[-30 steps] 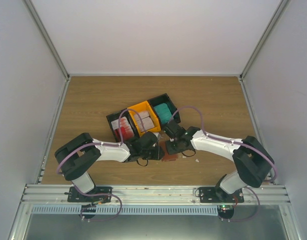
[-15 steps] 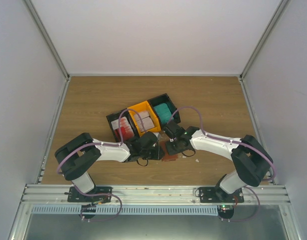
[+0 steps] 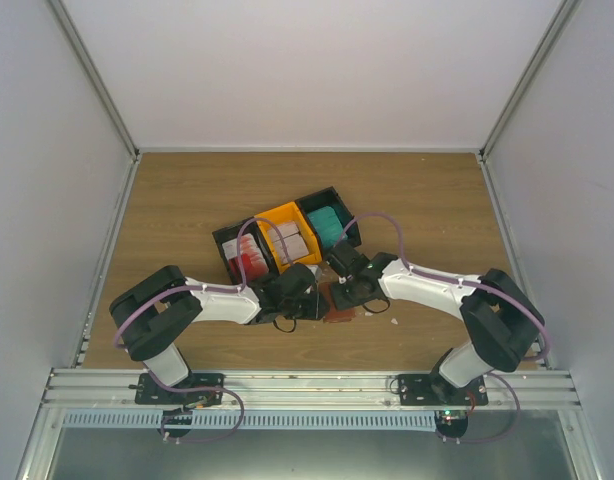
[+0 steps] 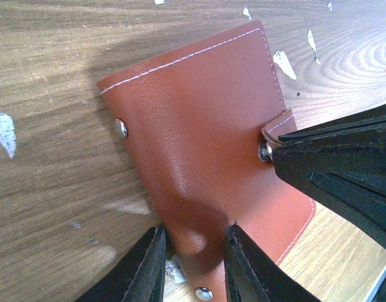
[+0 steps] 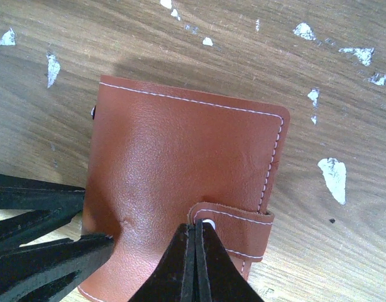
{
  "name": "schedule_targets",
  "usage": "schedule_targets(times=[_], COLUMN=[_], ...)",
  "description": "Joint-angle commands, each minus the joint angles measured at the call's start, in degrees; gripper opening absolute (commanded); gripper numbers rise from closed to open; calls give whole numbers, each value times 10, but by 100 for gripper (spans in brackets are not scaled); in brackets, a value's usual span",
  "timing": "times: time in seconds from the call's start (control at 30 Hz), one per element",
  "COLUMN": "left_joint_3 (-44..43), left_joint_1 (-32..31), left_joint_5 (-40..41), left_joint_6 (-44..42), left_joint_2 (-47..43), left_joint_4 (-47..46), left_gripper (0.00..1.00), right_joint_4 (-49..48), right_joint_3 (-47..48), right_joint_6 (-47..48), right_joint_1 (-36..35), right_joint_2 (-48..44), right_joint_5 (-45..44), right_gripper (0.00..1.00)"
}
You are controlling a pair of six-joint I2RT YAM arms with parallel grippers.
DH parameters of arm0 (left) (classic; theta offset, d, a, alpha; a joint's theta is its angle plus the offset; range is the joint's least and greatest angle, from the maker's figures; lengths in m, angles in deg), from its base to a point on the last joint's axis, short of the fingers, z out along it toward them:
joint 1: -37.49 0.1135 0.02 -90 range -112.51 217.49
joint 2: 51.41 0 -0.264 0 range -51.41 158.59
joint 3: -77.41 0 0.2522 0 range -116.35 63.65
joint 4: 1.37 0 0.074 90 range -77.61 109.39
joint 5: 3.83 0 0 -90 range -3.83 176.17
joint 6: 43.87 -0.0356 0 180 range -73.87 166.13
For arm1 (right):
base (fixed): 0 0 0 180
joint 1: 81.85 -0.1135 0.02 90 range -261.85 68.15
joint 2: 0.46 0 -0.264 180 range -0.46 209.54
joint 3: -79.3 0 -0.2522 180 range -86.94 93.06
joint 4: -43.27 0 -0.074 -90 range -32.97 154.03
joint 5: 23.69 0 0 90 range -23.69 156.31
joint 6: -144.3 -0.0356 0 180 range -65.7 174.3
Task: Put the credit cards into the card holder
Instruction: Close the card holder at the center of the board.
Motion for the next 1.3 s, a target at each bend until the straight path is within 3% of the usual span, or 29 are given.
schedule_targets(times=[0.0,0.7,0.87,1.1,1.27], left_joint_3=[7,18,34,53,65], left_joint_1=[1,1,3,14,17], left_joint_5=[7,15,23,30,42], left_joint_6=[0,9,19,21,12], left_joint_2=[19,12,-17,-88,-139], left_joint_4=[12,6,-9,-20,-21], left_gripper=[28,28,28,38,47], right_joint_4=[-13,9,1,2,8], right_joint_3=[4,4,14,28,6], right_joint_6=[-4,-9,-27,-52,-67], right_joint_1=[-5,-4,-3,7,16], right_joint_2=[21,81,54,-61,-110], right_joint_5=[24,40,33,-12,-53], right_gripper=[0,1,1,34,46])
